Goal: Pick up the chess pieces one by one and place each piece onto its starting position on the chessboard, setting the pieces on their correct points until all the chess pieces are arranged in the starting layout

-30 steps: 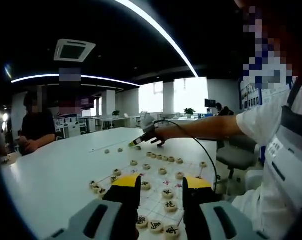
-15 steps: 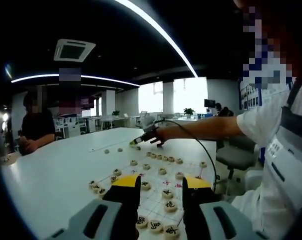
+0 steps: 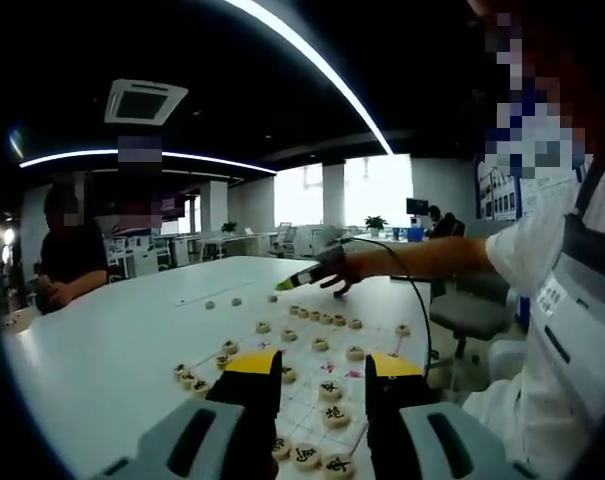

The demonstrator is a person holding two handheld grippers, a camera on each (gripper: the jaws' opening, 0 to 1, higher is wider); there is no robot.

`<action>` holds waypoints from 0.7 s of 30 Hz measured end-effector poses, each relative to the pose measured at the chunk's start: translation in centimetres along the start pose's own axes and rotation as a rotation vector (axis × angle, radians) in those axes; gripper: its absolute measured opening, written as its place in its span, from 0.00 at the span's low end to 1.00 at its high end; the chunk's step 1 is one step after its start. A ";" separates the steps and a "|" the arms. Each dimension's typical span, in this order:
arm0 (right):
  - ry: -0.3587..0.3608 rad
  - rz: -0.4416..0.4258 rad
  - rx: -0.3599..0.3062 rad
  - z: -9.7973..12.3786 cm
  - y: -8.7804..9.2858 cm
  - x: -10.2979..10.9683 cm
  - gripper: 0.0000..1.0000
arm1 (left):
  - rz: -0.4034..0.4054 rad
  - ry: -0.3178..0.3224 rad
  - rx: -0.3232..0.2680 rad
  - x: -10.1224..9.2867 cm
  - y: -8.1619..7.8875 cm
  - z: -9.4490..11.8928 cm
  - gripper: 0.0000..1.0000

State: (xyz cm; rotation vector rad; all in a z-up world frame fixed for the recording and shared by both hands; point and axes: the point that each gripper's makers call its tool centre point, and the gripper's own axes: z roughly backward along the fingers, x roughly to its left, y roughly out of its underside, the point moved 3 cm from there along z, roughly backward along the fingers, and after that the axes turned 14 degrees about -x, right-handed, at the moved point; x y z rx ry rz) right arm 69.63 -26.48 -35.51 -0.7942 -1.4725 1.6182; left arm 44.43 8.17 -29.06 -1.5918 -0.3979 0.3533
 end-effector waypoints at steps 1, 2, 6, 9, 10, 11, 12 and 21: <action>-0.022 0.000 -0.007 0.8 0.0 0.5 0.19 | -0.002 0.000 0.000 0.0 0.0 0.0 0.35; -0.045 0.002 -0.011 1.6 0.0 1.2 0.19 | -0.003 0.001 -0.001 -0.1 -0.1 0.0 0.35; -0.138 0.042 -0.002 5.0 0.7 4.0 0.19 | -0.005 0.001 -0.001 -0.1 -0.1 0.0 0.35; -0.191 0.049 -0.003 7.4 1.2 5.8 0.19 | -0.006 0.002 0.000 -0.1 -0.1 0.0 0.35; -0.216 0.052 -0.001 8.1 1.4 6.5 0.19 | -0.005 0.003 0.000 -0.2 0.0 -0.1 0.35; -0.236 0.053 -0.003 8.9 1.5 7.1 0.19 | -0.004 0.004 -0.001 -0.2 0.0 -0.1 0.35; -0.263 0.050 0.001 9.6 1.6 7.8 0.19 | -0.005 0.005 0.000 -0.2 0.0 -0.1 0.35; -0.429 0.113 0.044 14.6 3.0 12.6 0.19 | -0.003 0.001 0.001 0.0 0.1 0.0 0.35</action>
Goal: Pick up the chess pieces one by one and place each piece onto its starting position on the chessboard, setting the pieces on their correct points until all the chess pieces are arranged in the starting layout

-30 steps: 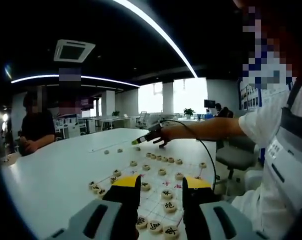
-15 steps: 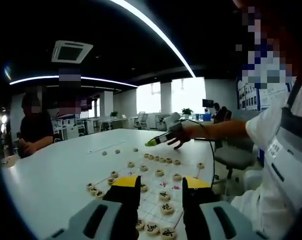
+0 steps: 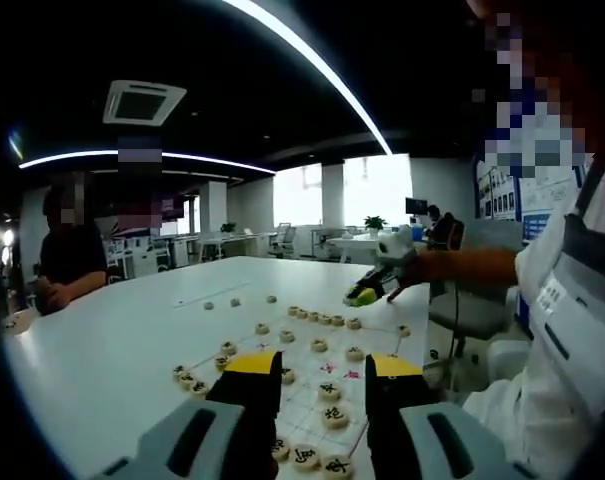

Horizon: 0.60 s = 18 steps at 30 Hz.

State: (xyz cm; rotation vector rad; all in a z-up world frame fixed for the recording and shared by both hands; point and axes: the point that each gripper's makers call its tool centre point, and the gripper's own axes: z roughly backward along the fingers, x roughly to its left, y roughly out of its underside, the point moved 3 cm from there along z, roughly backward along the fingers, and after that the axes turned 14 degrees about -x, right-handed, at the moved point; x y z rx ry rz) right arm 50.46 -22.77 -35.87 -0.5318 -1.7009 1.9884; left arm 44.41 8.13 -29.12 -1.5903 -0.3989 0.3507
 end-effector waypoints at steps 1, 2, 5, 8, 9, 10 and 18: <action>-0.017 0.008 0.017 0.2 0.2 0.6 0.19 | 0.000 0.000 0.000 0.0 0.0 0.0 0.35; -0.029 0.015 0.026 0.3 0.4 1.0 0.19 | 0.000 0.000 0.000 0.0 0.0 0.0 0.35; -0.058 0.028 0.057 0.4 1.0 2.3 0.19 | 0.001 0.002 0.001 -0.1 0.0 0.0 0.35; -0.072 0.037 0.079 0.4 1.3 2.8 0.19 | 0.001 0.004 0.003 -0.1 0.1 -0.1 0.35; -0.072 0.041 0.089 0.4 1.4 2.9 0.19 | 0.001 0.005 0.003 -0.1 0.1 -0.1 0.35; -0.074 0.047 0.099 0.3 1.6 3.0 0.19 | 0.001 0.006 0.003 -0.2 0.1 -0.1 0.35; -0.067 0.045 0.130 0.2 2.2 2.6 0.19 | 0.002 -0.003 0.002 0.0 0.0 0.0 0.35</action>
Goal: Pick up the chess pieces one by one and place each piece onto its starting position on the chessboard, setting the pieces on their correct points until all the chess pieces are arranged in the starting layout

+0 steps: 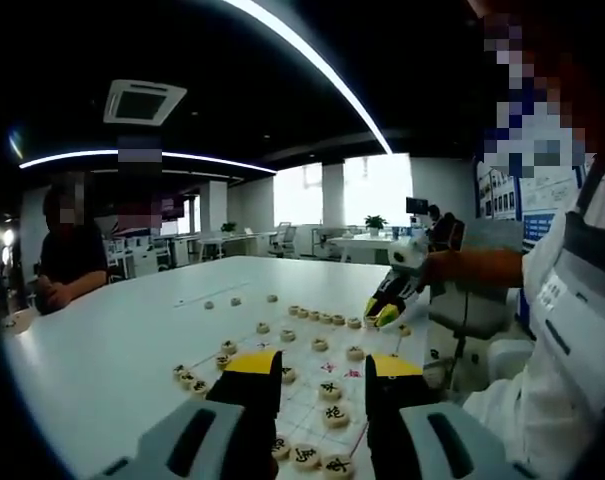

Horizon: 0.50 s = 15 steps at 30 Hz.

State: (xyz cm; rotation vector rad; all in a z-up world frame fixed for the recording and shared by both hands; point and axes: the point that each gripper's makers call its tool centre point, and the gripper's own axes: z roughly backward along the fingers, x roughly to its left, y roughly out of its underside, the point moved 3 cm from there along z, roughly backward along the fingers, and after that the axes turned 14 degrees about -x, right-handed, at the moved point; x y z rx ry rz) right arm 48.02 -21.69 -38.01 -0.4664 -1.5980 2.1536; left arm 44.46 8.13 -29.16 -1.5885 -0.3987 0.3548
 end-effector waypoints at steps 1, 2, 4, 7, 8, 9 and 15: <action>0.003 -0.003 0.001 0.0 0.0 -0.1 0.19 | 0.000 0.001 -0.002 0.0 0.0 0.0 0.35; 0.003 -0.005 0.002 0.0 0.1 -0.1 0.19 | -0.001 0.003 -0.002 0.0 -0.1 0.0 0.35; 0.003 -0.007 0.010 0.0 0.2 -0.2 0.19 | -0.003 0.006 -0.002 -0.1 -0.1 0.0 0.35; 0.002 -0.008 0.022 0.0 0.3 -0.1 0.19 | 0.000 0.002 -0.001 0.0 0.0 0.0 0.35; 0.002 -0.008 0.024 0.0 0.4 -0.1 0.19 | 0.000 0.000 -0.001 0.0 0.0 0.0 0.35; 0.003 -0.011 0.024 0.0 0.4 -0.2 0.19 | 0.001 -0.001 -0.001 0.1 0.0 0.0 0.35; 0.003 -0.010 0.026 0.0 0.5 -0.2 0.19 | 0.000 0.002 -0.005 0.0 -0.1 0.0 0.35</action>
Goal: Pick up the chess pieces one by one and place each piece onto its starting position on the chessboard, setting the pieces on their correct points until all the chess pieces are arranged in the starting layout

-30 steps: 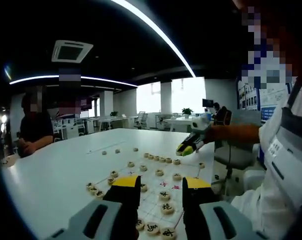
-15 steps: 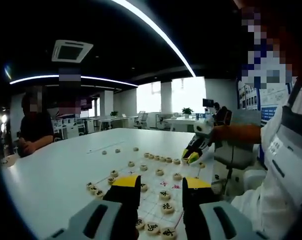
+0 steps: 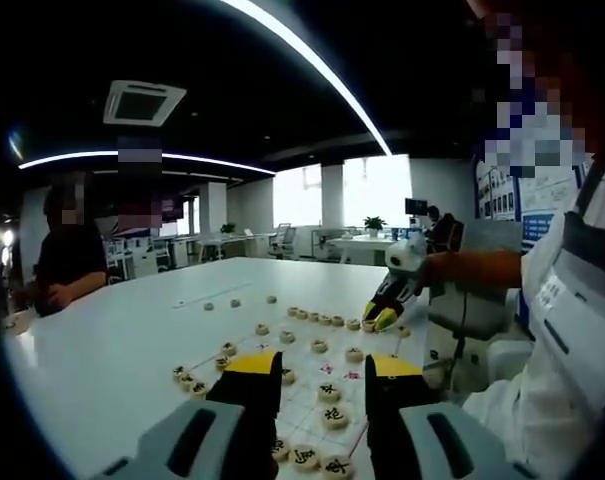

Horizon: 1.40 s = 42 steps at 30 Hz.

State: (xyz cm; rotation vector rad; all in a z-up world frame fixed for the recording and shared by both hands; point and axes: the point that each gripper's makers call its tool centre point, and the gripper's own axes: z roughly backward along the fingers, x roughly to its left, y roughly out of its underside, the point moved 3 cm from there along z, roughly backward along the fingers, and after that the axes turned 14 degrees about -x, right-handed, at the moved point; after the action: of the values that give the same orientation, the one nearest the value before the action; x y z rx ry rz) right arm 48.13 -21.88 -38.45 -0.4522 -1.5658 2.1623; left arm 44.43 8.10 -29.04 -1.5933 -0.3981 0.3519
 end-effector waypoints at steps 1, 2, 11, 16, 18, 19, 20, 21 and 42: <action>0.001 -0.002 0.000 0.0 0.0 0.0 0.19 | 0.000 0.001 0.000 0.0 0.0 0.0 0.35; 0.002 -0.005 0.001 0.0 0.1 0.0 0.20 | -0.001 0.002 0.001 0.0 0.0 0.0 0.35; 0.016 -0.041 -0.041 0.3 -0.4 -0.4 0.36 | -0.001 0.001 0.000 0.0 0.0 0.0 0.35; 0.083 -0.086 -0.107 0.7 -1.3 -2.2 0.36 | -0.001 0.003 -0.001 -0.1 0.0 0.0 0.35; 0.115 -0.105 -0.132 0.8 -1.7 -3.3 0.36 | -0.002 0.003 0.000 -0.1 0.0 0.0 0.35; 0.132 -0.112 -0.144 0.9 -1.8 -3.9 0.36 | -0.002 0.003 0.000 -0.1 0.0 0.0 0.35; 0.152 -0.127 -0.158 0.8 -2.0 -4.7 0.36 | -0.002 0.003 -0.001 -0.1 0.0 0.0 0.35; 0.164 -0.131 -0.164 0.8 -2.2 -5.3 0.36 | -0.001 0.002 -0.001 -0.1 0.0 0.0 0.35; 0.371 -0.167 -0.147 -7.4 -4.4 -18.6 0.36 | 0.002 -0.003 0.004 0.1 0.2 0.2 0.35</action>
State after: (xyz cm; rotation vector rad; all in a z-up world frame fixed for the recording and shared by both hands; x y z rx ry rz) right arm 68.35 -24.30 -36.31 -0.6981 -1.4963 1.7284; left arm 44.48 8.32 -29.21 -1.5898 -0.3983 0.3565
